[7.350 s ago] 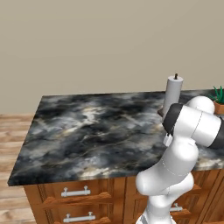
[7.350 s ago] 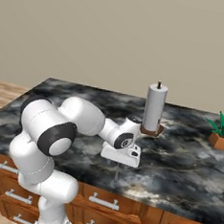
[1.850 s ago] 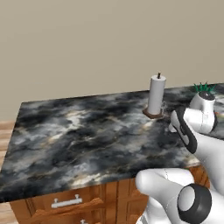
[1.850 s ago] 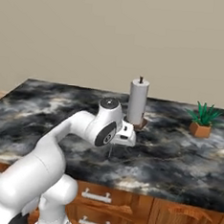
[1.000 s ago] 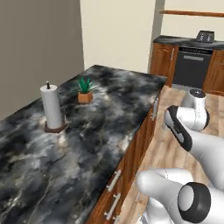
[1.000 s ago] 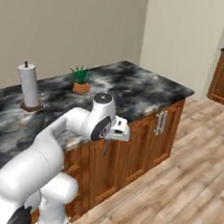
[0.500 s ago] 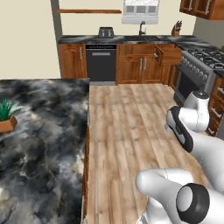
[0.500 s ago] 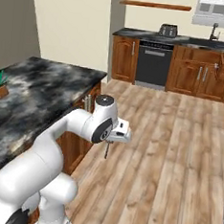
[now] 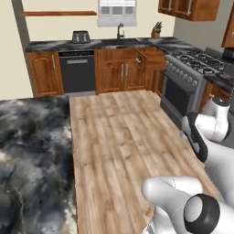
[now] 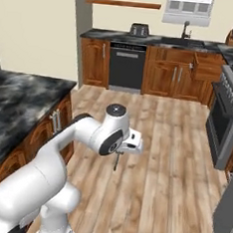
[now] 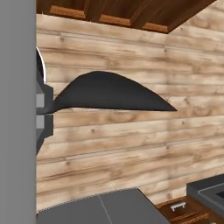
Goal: Organize the utensils by type. Pick up the wooden spoons from the counter and place them in the open cabinet. Then pick up the metallic utensils from the counter and place them in the open drawer.
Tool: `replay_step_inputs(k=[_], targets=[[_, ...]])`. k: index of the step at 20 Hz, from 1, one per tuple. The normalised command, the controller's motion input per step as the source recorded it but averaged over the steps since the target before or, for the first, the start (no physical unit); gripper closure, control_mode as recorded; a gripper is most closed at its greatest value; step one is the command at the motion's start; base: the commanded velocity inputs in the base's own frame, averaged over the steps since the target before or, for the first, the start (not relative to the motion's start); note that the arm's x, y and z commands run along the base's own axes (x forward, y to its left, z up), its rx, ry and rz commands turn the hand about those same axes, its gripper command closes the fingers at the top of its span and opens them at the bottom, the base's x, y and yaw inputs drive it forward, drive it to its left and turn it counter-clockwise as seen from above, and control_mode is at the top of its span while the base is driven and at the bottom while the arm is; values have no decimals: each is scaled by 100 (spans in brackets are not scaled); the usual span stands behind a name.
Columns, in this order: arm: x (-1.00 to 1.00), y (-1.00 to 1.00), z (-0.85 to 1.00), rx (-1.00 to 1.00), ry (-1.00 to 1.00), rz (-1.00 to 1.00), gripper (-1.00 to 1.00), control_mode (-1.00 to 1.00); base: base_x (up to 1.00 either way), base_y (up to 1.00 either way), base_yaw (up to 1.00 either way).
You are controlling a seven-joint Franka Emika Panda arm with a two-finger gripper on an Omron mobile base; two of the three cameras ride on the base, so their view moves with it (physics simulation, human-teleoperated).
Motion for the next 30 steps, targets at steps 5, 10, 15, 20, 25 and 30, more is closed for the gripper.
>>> replay_step_inputs(k=[5, 10, 15, 20, 25, 30], targets=[[0, 0, 0, 0, 0, 0, 100, 100, 100, -10, -1], [0, 0, 0, 0, 0, 0, 100, 100, 99, -22, 0], [0, 0, 0, 0, 0, 0, 100, 100, 93, -28, -2], [0, 0, 0, 0, 0, 0, 100, 100, 81, -43, -9], [0, 0, 0, 0, 0, 0, 100, 100, 72, -52, -7], [0, 0, 0, 0, 0, 0, 100, 100, 81, -48, -4]])
